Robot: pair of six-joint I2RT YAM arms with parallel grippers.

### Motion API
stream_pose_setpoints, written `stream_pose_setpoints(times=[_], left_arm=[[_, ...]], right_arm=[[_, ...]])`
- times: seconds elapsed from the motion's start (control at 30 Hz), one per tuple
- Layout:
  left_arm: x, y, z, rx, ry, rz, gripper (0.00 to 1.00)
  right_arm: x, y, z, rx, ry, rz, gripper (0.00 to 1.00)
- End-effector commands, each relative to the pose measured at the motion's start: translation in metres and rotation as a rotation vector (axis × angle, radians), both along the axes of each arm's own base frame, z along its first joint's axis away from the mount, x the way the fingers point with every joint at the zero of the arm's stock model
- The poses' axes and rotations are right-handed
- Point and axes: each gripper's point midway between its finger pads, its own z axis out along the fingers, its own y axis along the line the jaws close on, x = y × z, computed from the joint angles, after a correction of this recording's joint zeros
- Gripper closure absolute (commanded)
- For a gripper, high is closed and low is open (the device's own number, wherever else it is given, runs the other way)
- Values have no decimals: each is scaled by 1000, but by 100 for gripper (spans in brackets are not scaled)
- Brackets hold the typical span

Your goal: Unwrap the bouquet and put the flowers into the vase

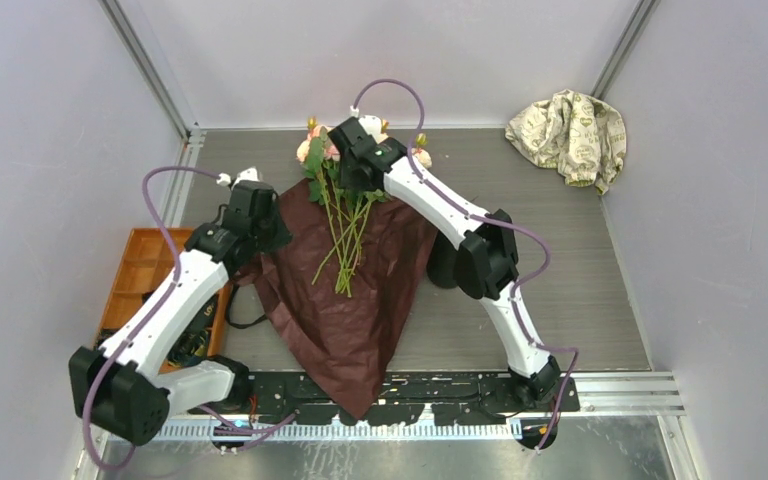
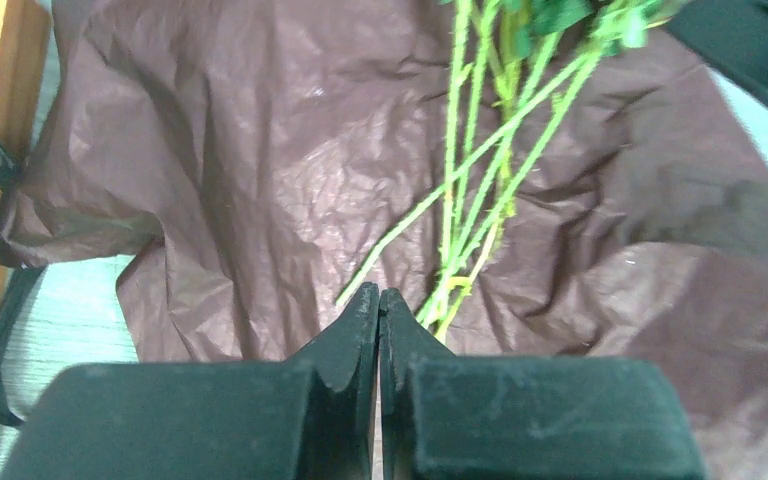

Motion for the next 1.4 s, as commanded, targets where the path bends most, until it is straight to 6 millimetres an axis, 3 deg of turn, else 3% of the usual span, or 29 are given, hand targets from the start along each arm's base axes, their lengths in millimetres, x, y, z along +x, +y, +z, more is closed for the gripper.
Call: stream_pose_setpoints(times=[0.0,0.17,0.3,0.77,0.83,0.93,1.03,1.17,1.3,1.37], left_arm=[[-10,11,52,84,-115,1,98],[-24,11,86,70,-189,-33,96],[-32,11,98,56,-221,-51,95],[-27,5,75,53,-166,-59,95],[-26,5,72,57,-160,-59,95],[-26,6,71,59,-158,-57,95],[-26,6,72,61,-161,-54,95],[-27,6,72,59,-162,-54,95],[-28,7,74,56,-168,-52,95],[-29,7,77,53,-176,-49,95]], right_arm=[[25,-18,-20,-78,16,-68,57],[47,-41,-47,-112,64,-143,56],[50,-54,-73,-126,100,-171,55],[45,-49,-108,-108,158,-143,57],[45,-48,-114,-108,172,-140,62],[43,-49,-120,-112,187,-144,86],[41,-50,-110,-99,171,-147,97],[39,-52,-75,-66,118,-145,99],[29,-43,-20,-11,27,-103,99],[20,-38,21,17,-48,-69,99]])
